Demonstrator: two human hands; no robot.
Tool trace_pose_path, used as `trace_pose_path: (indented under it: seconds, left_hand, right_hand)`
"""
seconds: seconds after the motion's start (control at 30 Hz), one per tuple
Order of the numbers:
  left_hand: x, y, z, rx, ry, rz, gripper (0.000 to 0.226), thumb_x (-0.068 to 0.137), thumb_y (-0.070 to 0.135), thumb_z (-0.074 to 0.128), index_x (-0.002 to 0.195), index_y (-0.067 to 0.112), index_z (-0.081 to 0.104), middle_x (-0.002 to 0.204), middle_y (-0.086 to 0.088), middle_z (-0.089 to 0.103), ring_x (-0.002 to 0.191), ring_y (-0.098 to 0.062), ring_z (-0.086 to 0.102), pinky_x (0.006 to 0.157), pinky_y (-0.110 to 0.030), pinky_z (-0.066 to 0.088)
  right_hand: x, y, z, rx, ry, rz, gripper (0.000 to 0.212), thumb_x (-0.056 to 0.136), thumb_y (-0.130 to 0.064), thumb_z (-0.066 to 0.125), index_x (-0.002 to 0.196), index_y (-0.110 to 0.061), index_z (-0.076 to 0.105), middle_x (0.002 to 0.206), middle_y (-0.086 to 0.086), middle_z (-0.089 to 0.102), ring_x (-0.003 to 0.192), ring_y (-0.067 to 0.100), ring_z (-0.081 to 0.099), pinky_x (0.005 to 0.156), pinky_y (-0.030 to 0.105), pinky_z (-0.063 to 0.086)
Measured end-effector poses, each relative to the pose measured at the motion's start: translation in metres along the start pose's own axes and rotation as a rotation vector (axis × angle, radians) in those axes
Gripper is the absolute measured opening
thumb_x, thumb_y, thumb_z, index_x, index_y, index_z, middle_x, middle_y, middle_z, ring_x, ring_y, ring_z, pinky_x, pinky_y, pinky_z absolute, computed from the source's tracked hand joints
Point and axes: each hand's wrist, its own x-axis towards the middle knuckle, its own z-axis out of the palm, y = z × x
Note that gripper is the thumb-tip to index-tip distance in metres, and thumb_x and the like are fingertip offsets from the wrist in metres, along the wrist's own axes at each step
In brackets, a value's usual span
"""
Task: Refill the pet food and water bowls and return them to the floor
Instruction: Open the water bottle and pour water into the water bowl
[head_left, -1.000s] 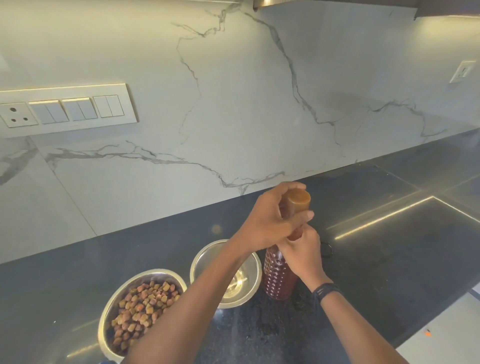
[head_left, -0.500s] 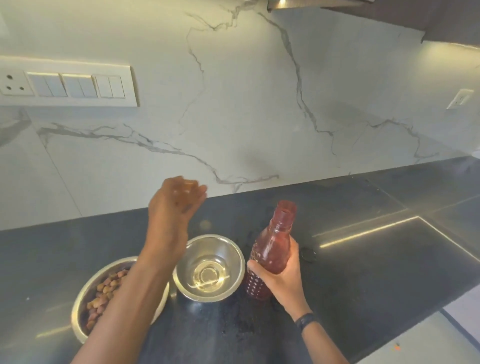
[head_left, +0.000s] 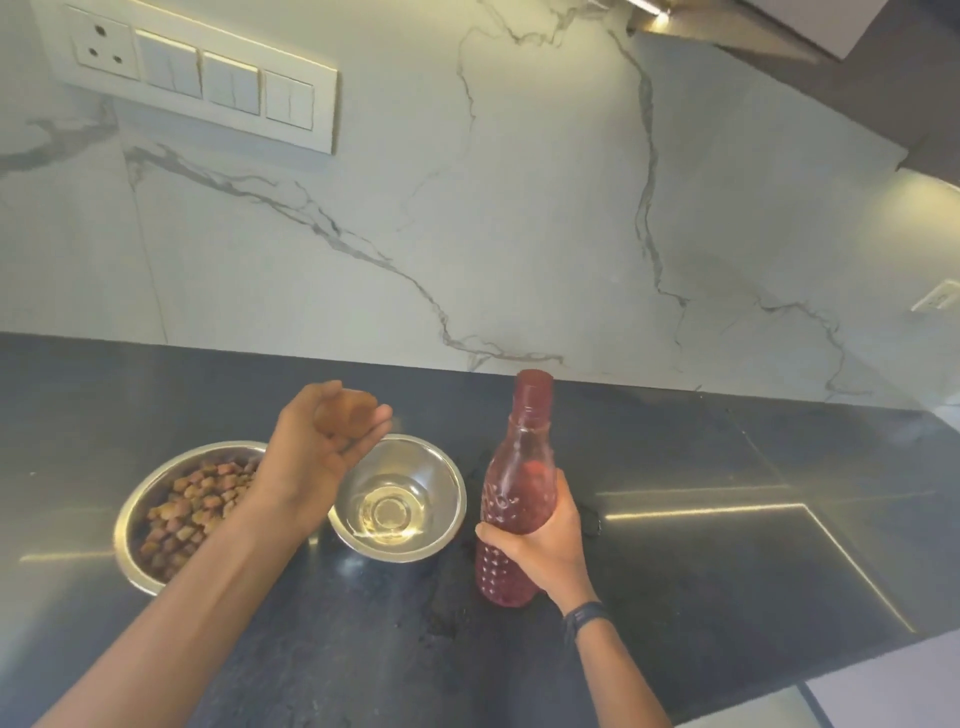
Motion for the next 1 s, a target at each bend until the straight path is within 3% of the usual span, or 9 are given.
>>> trace_pose_path:
  seconds: [0.17, 0.27, 0.4, 0.53, 0.73, 1.0]
  left_hand:
    - [-0.001, -0.006, -0.029, -0.094, 0.056, -0.045, 0.018, 0.096, 0.019, 0.051, 0.092, 0.003, 0.059, 0.088, -0.015, 0.063, 0.098, -0.033, 0.069, 0.087, -0.040, 0.059]
    - [-0.006, -0.013, -0.040, -0.194, 0.127, -0.084, 0.023, 0.096, 0.019, 0.050, 0.081, 0.005, 0.059, 0.084, -0.013, 0.065, 0.095, -0.031, 0.070, 0.089, -0.040, 0.058]
    - [-0.012, -0.024, -0.049, -0.289, 0.206, -0.117, 0.030, 0.096, 0.018, 0.048, 0.071, 0.007, 0.060, 0.082, -0.012, 0.065, 0.090, -0.030, 0.070, 0.090, -0.040, 0.056]
    - [-0.015, -0.030, -0.056, -0.301, 0.239, -0.130, 0.025, 0.096, 0.020, 0.049, 0.077, 0.006, 0.061, 0.084, -0.013, 0.065, 0.091, -0.031, 0.069, 0.092, -0.040, 0.056]
    - [-0.015, -0.030, -0.061, -0.288, 0.264, -0.126, 0.017, 0.096, 0.020, 0.049, 0.091, 0.007, 0.059, 0.106, -0.020, 0.062, 0.100, -0.034, 0.067, 0.095, -0.041, 0.055]
    - [-0.010, -0.033, -0.068, -0.282, 0.274, -0.141, 0.016, 0.096, 0.022, 0.052, 0.099, 0.007, 0.057, 0.100, -0.018, 0.065, 0.093, -0.032, 0.071, 0.095, -0.042, 0.056]
  right_hand:
    - [-0.002, -0.016, -0.013, -0.155, -0.082, -0.049, 0.084, 0.049, -0.019, 0.094, 0.120, -0.034, 0.052, 0.105, -0.017, 0.068, 0.094, -0.005, 0.065, 0.077, 0.018, 0.054]
    - [-0.003, -0.024, -0.020, -0.284, -0.187, -0.086, 0.096, 0.051, -0.020, 0.090, 0.129, -0.048, 0.040, 0.113, -0.025, 0.062, 0.099, -0.004, 0.063, 0.077, 0.017, 0.052]
    - [-0.004, -0.025, -0.022, -0.450, -0.254, -0.104, 0.104, 0.050, -0.024, 0.087, 0.137, -0.049, 0.035, 0.118, -0.023, 0.060, 0.101, 0.003, 0.063, 0.080, 0.026, 0.055]
    - [-0.005, -0.014, -0.023, -0.543, -0.262, -0.072, 0.103, 0.048, -0.026, 0.086, 0.135, -0.050, 0.034, 0.114, -0.021, 0.061, 0.098, 0.009, 0.064, 0.079, 0.034, 0.056]
    - [-0.008, -0.004, -0.018, -0.681, -0.310, -0.020, 0.100, 0.044, -0.028, 0.082, 0.130, -0.049, 0.034, 0.108, -0.011, 0.062, 0.092, 0.016, 0.062, 0.076, 0.039, 0.056]
    - [-0.012, -0.001, -0.007, -0.798, -0.323, 0.045, 0.109, 0.048, -0.032, 0.084, 0.140, -0.045, 0.026, 0.112, -0.004, 0.059, 0.098, 0.023, 0.060, 0.079, 0.038, 0.053]
